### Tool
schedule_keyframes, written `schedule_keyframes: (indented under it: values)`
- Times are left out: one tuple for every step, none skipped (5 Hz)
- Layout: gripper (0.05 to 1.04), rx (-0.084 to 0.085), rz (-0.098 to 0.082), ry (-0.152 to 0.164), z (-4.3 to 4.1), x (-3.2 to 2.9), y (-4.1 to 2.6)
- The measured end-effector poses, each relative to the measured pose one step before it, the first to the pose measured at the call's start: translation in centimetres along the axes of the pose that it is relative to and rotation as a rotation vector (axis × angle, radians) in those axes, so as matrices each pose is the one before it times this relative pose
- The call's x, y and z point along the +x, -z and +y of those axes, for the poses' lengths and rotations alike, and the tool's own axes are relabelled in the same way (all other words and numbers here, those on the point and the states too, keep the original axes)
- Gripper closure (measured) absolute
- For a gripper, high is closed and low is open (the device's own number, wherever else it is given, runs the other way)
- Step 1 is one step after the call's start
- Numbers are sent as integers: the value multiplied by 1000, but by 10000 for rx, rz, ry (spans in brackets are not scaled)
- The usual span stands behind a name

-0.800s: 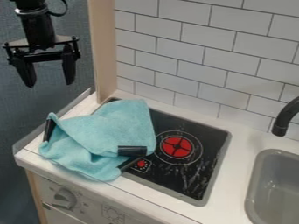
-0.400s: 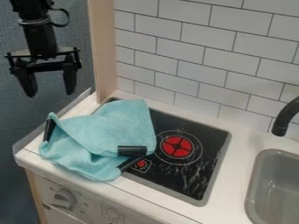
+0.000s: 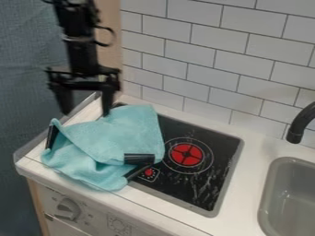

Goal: Unfold the cloth right to left

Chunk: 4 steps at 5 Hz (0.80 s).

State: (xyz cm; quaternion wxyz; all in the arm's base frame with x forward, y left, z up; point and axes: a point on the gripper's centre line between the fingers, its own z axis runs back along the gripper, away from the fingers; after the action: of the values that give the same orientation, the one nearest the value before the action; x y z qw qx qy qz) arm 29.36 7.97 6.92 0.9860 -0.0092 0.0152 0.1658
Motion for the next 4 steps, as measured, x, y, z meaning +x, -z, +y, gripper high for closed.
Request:
schedule_keyframes:
  values:
    - [85,838,-346,1224,-4040,-174,549]
    - [85,659,-218,739,-1827,-32,1207]
    - [85,477,121,708,-1281,103,1736]
    - [85,469,218,679,-1024,18,2073]
